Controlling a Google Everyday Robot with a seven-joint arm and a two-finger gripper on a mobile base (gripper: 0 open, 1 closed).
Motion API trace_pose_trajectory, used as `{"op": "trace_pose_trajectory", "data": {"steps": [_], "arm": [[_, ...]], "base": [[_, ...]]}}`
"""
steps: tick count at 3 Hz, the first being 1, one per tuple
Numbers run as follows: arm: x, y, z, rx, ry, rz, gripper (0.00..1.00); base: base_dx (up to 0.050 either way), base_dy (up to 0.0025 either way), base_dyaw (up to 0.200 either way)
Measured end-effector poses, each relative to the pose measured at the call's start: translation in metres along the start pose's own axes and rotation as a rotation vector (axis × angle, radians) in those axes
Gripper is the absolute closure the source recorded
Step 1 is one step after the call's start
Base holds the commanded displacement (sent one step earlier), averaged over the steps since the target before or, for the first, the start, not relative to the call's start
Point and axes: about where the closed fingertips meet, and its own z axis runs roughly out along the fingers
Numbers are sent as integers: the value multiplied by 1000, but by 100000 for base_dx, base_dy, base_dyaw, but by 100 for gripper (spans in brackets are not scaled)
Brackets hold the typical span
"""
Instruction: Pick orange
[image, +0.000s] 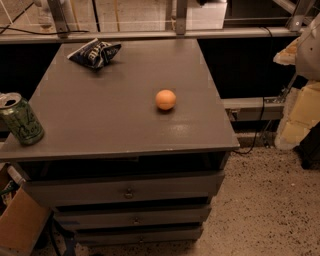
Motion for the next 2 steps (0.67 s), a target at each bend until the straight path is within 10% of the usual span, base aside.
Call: {"op": "trace_pose_trajectory", "data": {"steps": [1, 2], "arm": [[0, 0, 0, 0, 0, 0, 0], [0, 0, 0, 0, 0, 0, 0]], "base": [[10000, 0, 2], [0, 0, 0]]}}
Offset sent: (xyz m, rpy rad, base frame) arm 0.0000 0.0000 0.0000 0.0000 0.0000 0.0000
